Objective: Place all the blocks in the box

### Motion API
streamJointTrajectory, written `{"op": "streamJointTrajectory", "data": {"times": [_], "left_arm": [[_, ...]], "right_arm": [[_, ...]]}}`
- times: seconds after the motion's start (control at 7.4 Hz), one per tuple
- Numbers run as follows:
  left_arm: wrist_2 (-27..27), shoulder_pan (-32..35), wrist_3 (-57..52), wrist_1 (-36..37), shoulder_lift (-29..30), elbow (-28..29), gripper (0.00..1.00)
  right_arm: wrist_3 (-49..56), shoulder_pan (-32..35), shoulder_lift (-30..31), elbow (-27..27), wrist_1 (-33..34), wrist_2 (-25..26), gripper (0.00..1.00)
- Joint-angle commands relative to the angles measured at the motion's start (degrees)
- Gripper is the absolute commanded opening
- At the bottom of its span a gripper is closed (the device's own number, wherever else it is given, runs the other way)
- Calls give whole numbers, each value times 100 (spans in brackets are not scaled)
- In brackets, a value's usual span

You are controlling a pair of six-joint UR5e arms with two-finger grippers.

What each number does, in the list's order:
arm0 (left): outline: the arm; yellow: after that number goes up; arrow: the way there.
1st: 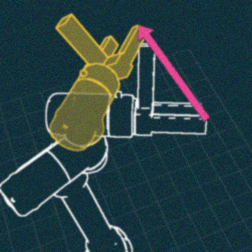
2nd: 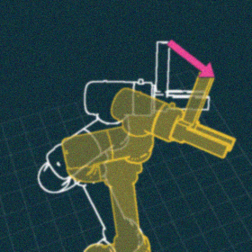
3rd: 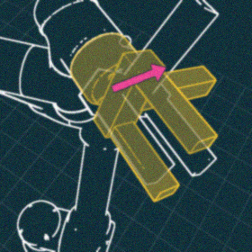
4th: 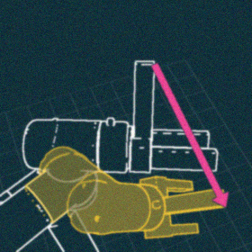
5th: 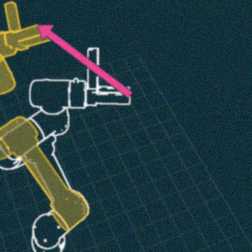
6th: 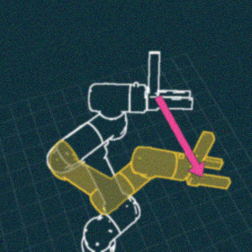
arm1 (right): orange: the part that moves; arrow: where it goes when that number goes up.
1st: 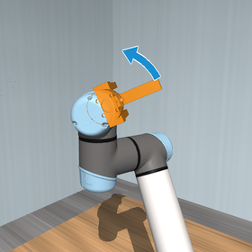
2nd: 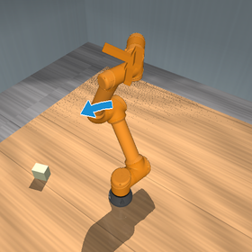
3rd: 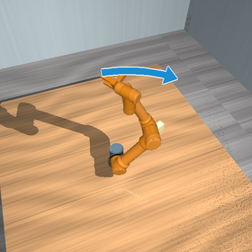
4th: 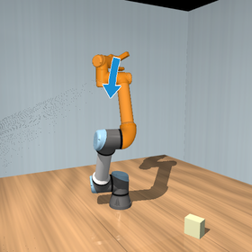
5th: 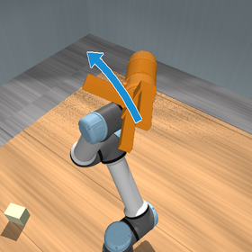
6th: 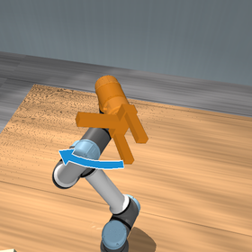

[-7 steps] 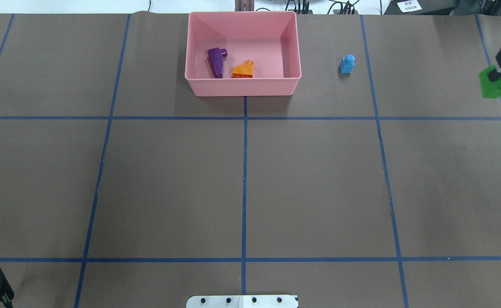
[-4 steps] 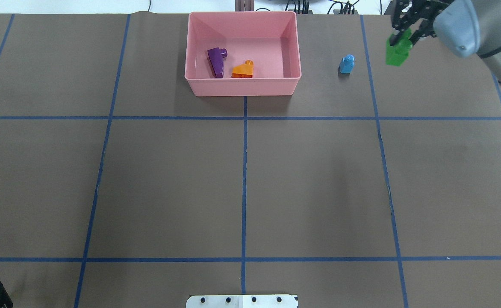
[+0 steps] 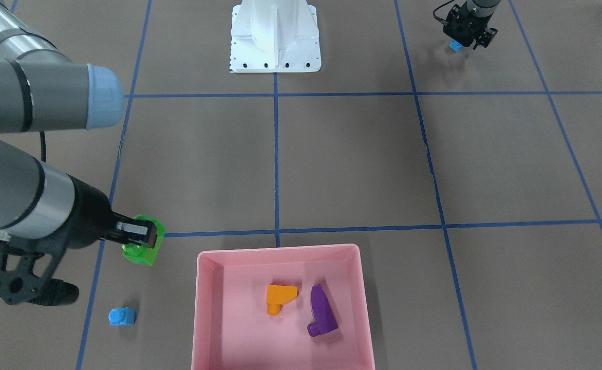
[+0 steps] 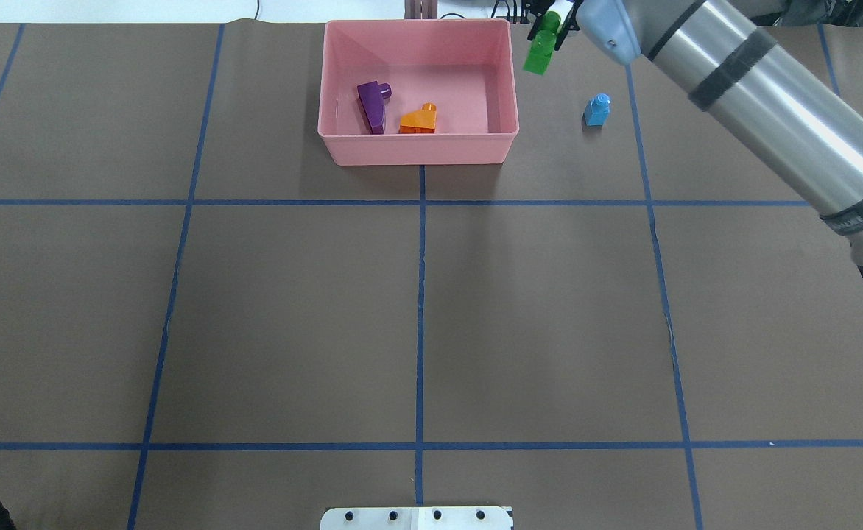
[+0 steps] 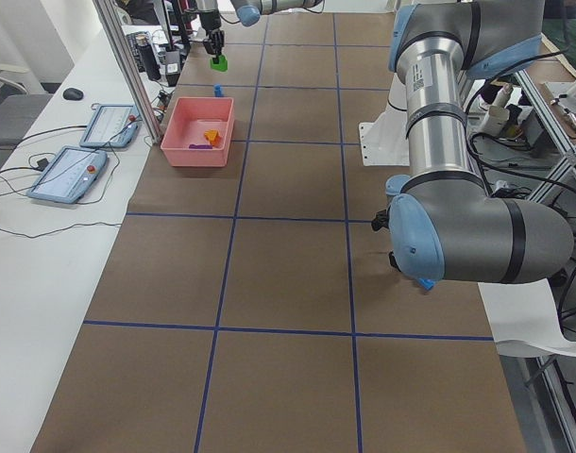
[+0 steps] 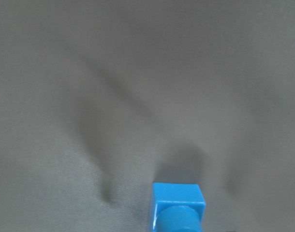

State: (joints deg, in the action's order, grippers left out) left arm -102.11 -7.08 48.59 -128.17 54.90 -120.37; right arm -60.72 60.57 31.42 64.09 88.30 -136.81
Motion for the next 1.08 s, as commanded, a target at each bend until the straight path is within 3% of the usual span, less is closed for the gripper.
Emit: {"op": "streamJointTrajectory", "data": {"times": [0.0,0.14,0.27,0.54,0.68,0.81,0.95], "left_arm": [[16,-39,10,3,4,13,23],[16,-39,10,3,-5,5,5],[16,-30,10,3,-5,-13,0],[-36,214,36,3,-58,-415,0],[-98,564,10,-6,-14,-496,0],[-438,855,-16,-6,56,-557,0],[-937,1406,-51,29,474,-549,0]], "right_arm": [[-502,-238,-496,-826,-742,479,0],[-694,-308,-618,-1115,-1023,602,0],[-957,-439,-741,-1448,-1452,855,0],[-1677,-834,-1040,-2056,-2358,1635,0],[-1698,-941,-1033,-2093,-2396,1744,0],[-1672,-1046,-1007,-2093,-2405,1780,79],[-1698,-1108,-1006,-2050,-2388,1859,100]]}}
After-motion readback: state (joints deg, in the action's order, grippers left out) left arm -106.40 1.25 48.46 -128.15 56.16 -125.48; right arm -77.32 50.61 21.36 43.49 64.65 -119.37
